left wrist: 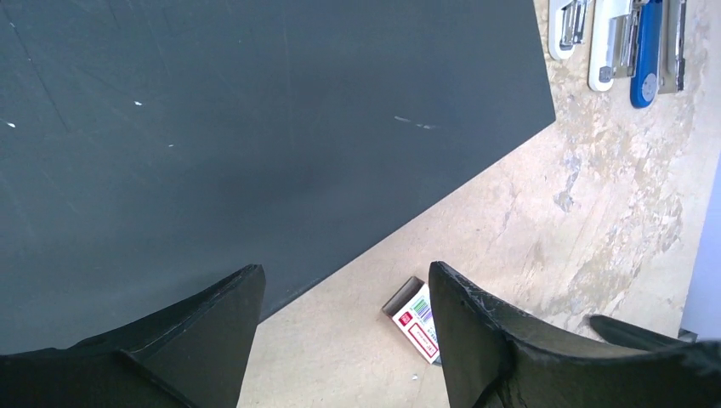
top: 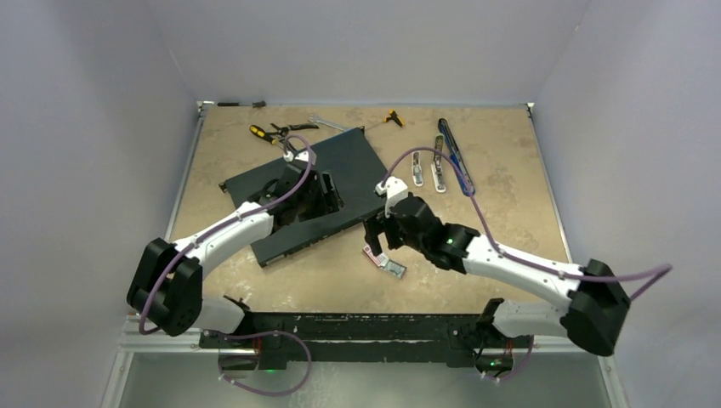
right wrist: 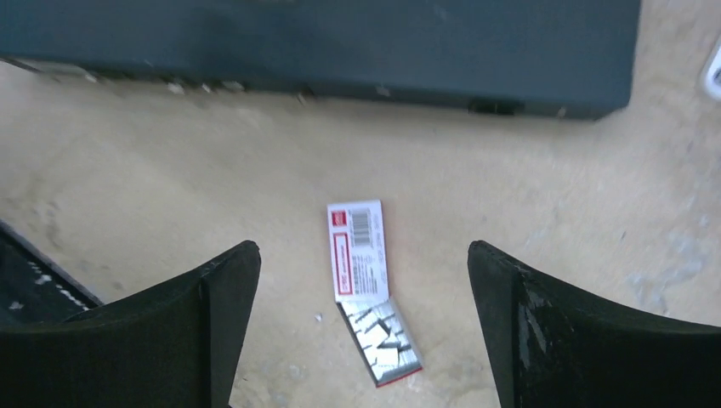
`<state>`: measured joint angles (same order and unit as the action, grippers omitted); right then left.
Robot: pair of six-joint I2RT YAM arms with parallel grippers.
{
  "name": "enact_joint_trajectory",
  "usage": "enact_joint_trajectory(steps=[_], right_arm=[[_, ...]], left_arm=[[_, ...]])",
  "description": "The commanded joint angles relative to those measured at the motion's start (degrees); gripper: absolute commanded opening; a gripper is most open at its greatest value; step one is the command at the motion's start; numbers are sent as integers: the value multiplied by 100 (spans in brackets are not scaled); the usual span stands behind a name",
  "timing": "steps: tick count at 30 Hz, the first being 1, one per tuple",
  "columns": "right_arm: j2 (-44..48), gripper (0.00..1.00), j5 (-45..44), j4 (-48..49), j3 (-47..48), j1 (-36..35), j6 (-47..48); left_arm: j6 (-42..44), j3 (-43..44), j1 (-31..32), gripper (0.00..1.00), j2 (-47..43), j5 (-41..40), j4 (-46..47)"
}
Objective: Unload the staples from the stapler
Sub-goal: Close the staple box at the center of the board.
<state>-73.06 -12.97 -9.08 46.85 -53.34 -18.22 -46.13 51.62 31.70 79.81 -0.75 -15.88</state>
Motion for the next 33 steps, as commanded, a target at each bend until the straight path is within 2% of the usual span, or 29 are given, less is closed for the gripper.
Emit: enact_joint_trajectory(steps=[1, 4, 7, 9, 12, 16, 21, 25, 28, 33], right_arm=[[754, 95, 254, 1445, -486, -27, 1083], [869, 95, 598, 928, -246, -29, 1689], [939, 94, 1268, 429, -12, -29, 2865], [846, 94, 1611, -132, 181, -20, 3283], [410, 94, 1649, -1200, 502, -9, 4168], [249, 94, 1673, -1510, 689, -8, 4163], [268, 94, 1583, -1072, 331, -9, 4290], [735, 94, 1636, 208, -232, -4, 3735], [776, 94, 1996, 335, -286, -9, 3437], [641, 93, 1762, 835, -223, -1, 2424]], left_arm=[[-9, -132, -48, 69, -72, 304, 205], [71, -186, -61, 69, -32, 413, 326], [152, -236, -78, 69, -18, 483, 383], [194, -247, -94, 69, -13, 517, 403], [237, -263, -103, 69, -7, 578, 414], [260, -297, -114, 69, 36, 627, 480], [222, -294, -112, 69, 111, 729, 525], [236, -310, -115, 69, 75, 660, 496], [208, -328, -113, 69, 115, 687, 540], [197, -284, -112, 69, 222, 767, 541]])
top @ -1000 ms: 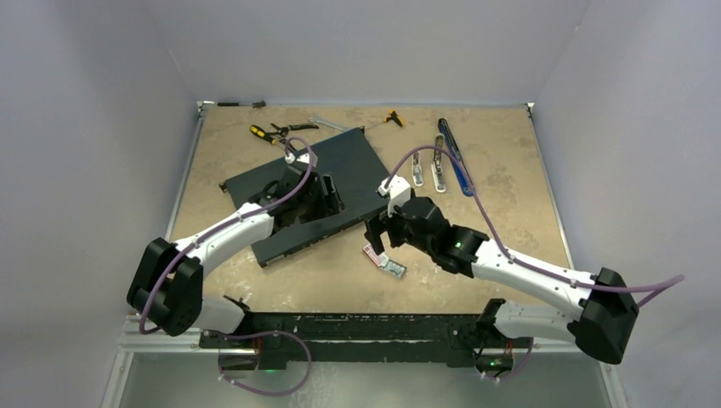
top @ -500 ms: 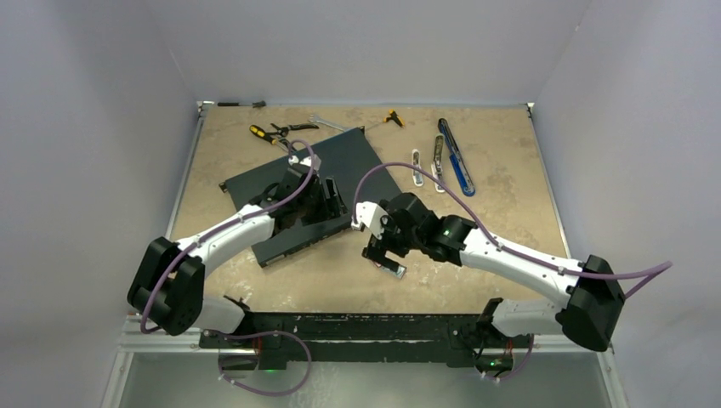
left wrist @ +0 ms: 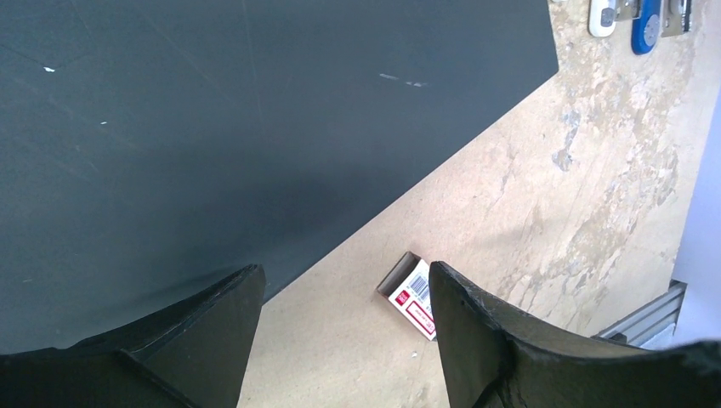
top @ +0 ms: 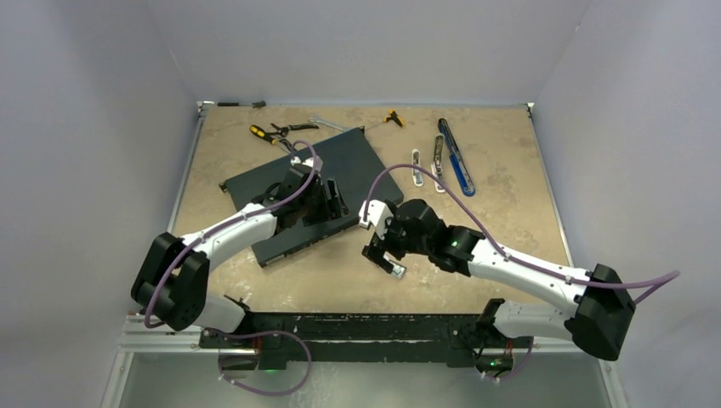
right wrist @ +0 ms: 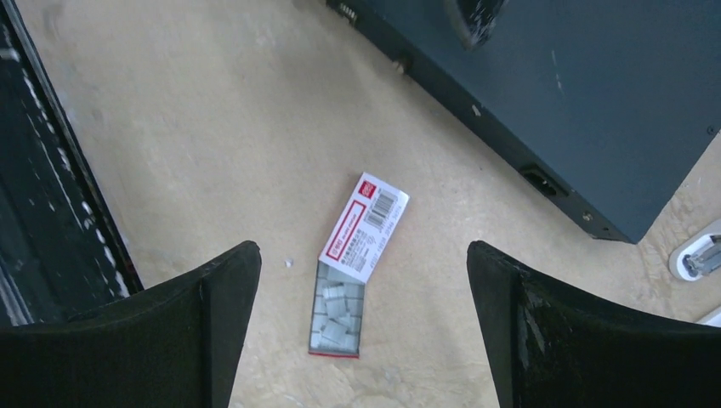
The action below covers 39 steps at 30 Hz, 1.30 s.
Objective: Unload the staples from the stapler
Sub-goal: Close the staple box at the center of the board.
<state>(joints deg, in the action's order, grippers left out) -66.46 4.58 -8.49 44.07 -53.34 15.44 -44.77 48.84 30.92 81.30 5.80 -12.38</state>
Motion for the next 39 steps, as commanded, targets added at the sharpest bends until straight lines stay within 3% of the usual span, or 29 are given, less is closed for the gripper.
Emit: enact_joint_trajectory(steps=[1, 4, 11, 14, 19, 31, 39], right_arm=[[-49, 93, -115, 825, 41, -4, -1125], [-352, 93, -424, 978, 73, -6, -1635], [-1284, 94, -1026, 206, 739, -2, -2916], [-1518, 99, -1297, -149, 856, -6, -3123], [-1940, 99, -922, -295, 787, -2, -2952], [-2865, 93, -1007, -264, 1281, -5, -2537], [-3038, 76, -592, -289, 1249, -9, -2253]], left_arm=[[71, 17, -33, 69, 55, 83, 149], [115, 57, -44, 69, -126, -167, -86], [-24, -2, -136, 69, -780, -910, -652], [-53, -9, -150, 69, -1014, -1092, -820], [-65, -1, -169, 69, -1145, -1212, -931], [-37, 224, -260, 69, -1603, -1841, -1383], [-31, 225, -284, 69, -1591, -1874, -1451]])
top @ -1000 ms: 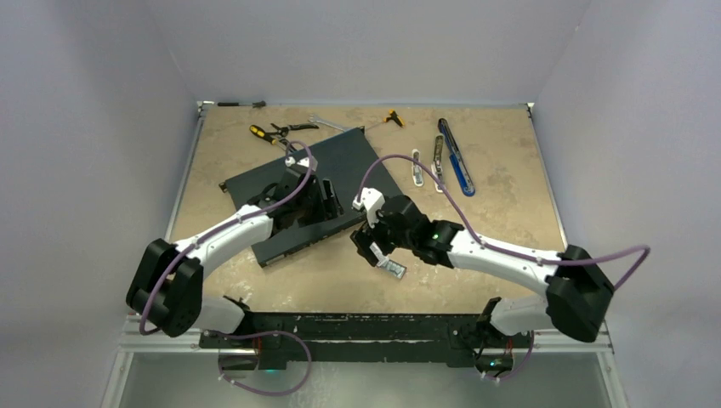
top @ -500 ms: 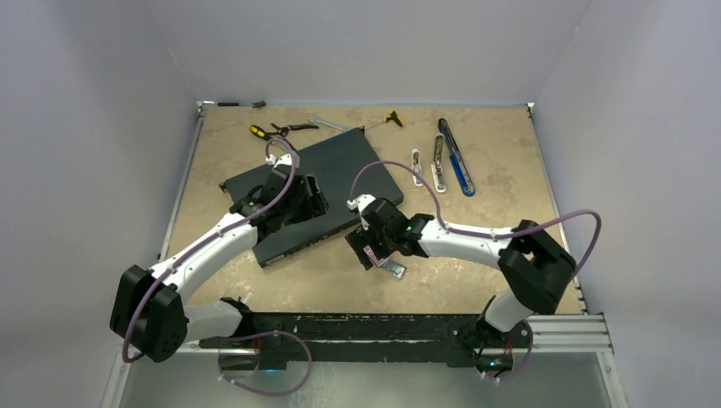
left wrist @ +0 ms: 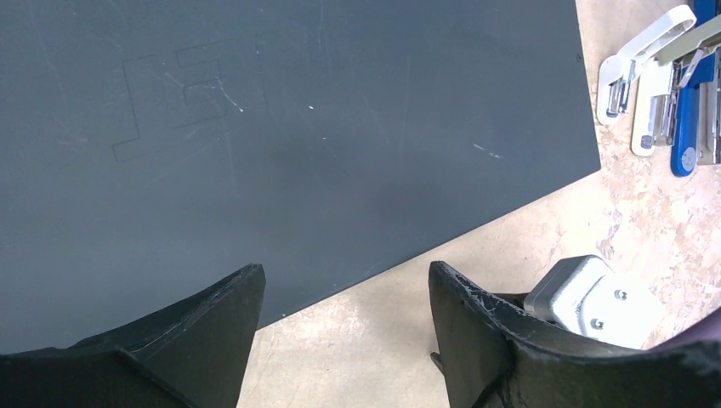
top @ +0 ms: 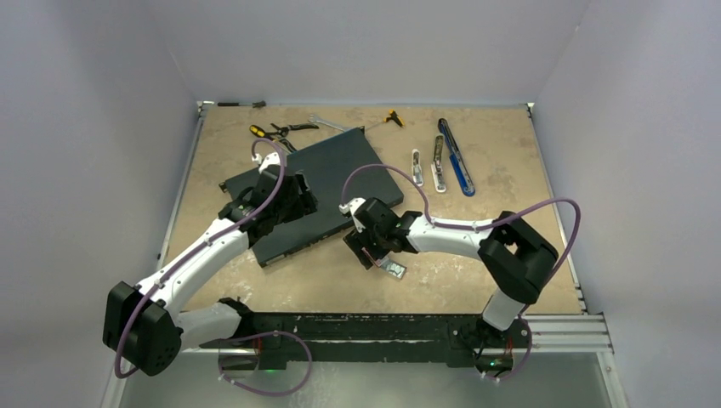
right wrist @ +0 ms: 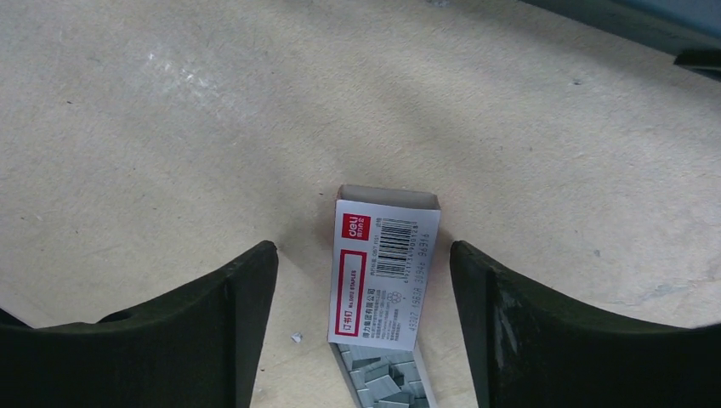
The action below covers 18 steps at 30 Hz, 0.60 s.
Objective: Unload the staples from the stapler
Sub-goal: Close the staple box at the center of the board.
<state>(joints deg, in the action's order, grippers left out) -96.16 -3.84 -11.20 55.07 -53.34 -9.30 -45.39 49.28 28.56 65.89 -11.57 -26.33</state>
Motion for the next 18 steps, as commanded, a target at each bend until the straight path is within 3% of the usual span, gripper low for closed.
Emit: enact_joint_trajectory(steps=[1, 9, 18], right_arm=[[-96, 72, 295, -21, 155, -3, 240], [-228, 53, 311, 241, 203, -4, 533], [-447, 41, 496, 309, 359, -5, 807]], left_arm=[[30, 186, -47, 69, -50, -135, -60], [71, 273, -65, 69, -27, -124, -102], [82, 353, -87, 69, -75, -173, -199]])
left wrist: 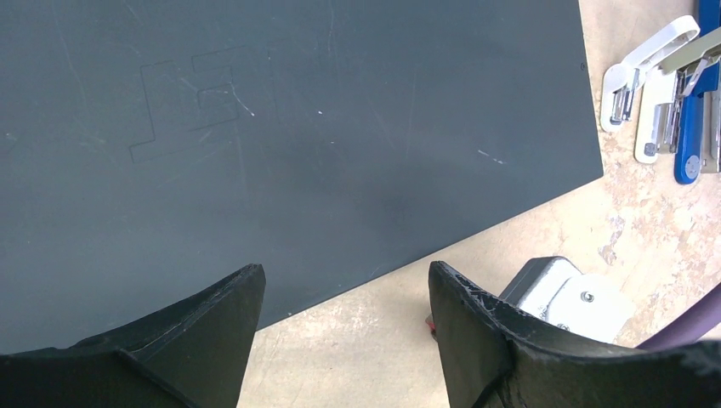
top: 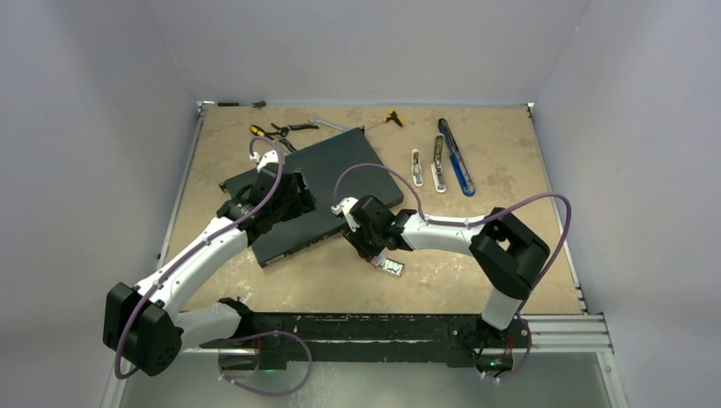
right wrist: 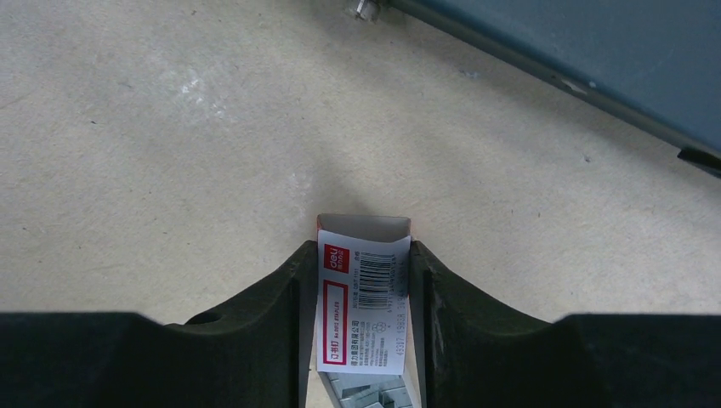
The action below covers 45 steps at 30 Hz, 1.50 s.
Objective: Unload the staples from the stapler
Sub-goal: Close the staple box at the center of the board.
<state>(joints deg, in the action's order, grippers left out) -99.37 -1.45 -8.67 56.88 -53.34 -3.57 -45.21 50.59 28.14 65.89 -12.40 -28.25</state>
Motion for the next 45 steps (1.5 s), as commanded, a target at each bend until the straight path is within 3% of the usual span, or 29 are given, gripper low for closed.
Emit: enact_joint_trajectory(steps=[1, 23, 45], right_arm=[[-134, 41, 286, 62, 177, -5, 265], [-70, 42, 719, 443, 17, -31, 1379], [-174, 58, 1173, 152, 99, -63, 1753]], left_arm=[[65, 213, -42, 69, -83, -87, -17], [135, 288, -70, 70, -302, -513, -336], [134, 292, -85, 70, -303, -570, -399]])
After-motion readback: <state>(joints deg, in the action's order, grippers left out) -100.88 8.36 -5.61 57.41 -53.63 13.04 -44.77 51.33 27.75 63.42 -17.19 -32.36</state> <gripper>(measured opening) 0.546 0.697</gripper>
